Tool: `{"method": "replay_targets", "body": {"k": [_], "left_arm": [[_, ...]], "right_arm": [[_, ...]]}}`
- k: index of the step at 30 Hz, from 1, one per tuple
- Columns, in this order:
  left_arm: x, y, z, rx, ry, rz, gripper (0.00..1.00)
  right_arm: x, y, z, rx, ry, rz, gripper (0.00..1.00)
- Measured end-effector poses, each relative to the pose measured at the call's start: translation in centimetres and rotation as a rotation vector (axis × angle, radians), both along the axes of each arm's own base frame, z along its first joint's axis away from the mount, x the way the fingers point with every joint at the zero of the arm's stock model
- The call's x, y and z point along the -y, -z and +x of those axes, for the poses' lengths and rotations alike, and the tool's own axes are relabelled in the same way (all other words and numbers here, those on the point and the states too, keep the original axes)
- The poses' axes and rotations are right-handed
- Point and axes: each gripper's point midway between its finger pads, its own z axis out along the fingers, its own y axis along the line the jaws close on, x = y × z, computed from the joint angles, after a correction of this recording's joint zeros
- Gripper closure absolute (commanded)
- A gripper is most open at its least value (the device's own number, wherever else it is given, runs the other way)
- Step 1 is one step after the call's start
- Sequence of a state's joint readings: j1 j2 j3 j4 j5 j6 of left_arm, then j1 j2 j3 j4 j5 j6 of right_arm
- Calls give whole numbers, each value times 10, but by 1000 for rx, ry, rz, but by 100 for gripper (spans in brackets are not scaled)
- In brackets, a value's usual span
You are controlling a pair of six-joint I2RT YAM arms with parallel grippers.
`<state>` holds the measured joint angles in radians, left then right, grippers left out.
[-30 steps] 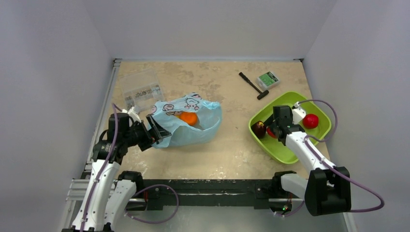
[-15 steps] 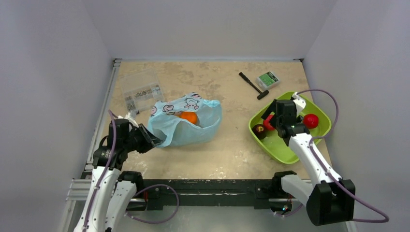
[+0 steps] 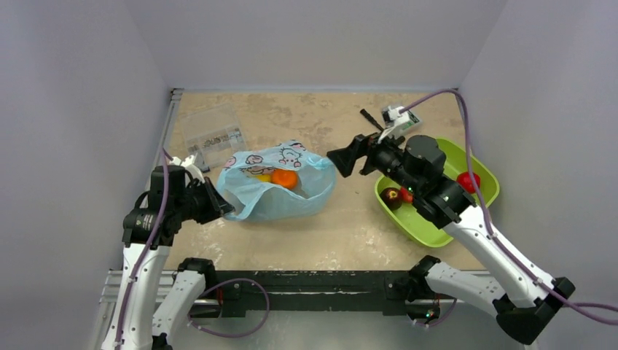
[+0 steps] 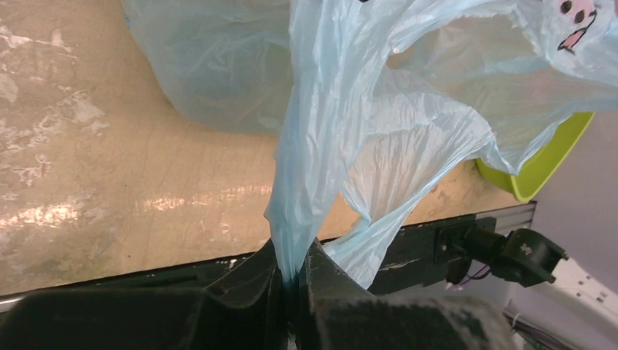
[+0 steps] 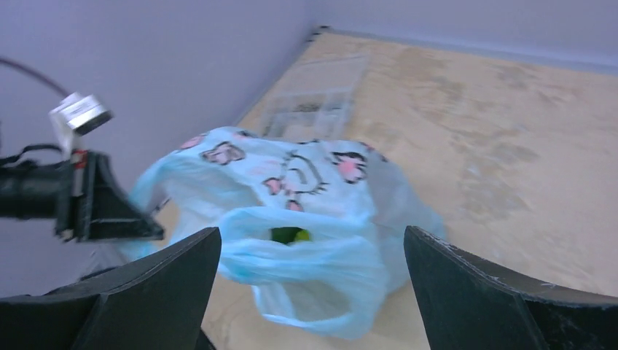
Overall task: Take the fake fruits out of the plastic bag
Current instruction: Adjust the plastic bag at the center of the board.
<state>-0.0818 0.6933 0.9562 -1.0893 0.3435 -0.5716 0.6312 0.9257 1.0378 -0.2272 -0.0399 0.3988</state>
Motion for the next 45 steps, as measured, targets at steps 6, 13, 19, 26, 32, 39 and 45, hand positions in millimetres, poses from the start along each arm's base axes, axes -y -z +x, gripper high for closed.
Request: {"method": "replay_targets", "body": {"k": [6,13,19,26,32,39,45], "left_arm": [[-2,3,-8,-11,27,25,38],[5,10,-11,31,21,-36,17],[9,38,-8,-42,-17,-75,12],[11,54,8,-38,-70,-118,68],[1,22,19,64,-78,-49,100],[-17,-90,12,378,-95,33,100],[-17,-140,-5,507,-79,23,100]], "right_arm": [[-73,-12,-21,90,-277,-97,1],[-83,28,-10,151,-343,-326,1],[-86,45,-4,193,-294,-438,10],[-79,46,14,235,-171,-463,82],[-72,27,56,188,83,-427,100],[-52,-33,122,157,309,-275,100],[-70,-81,160,204,310,-190,100]]}}
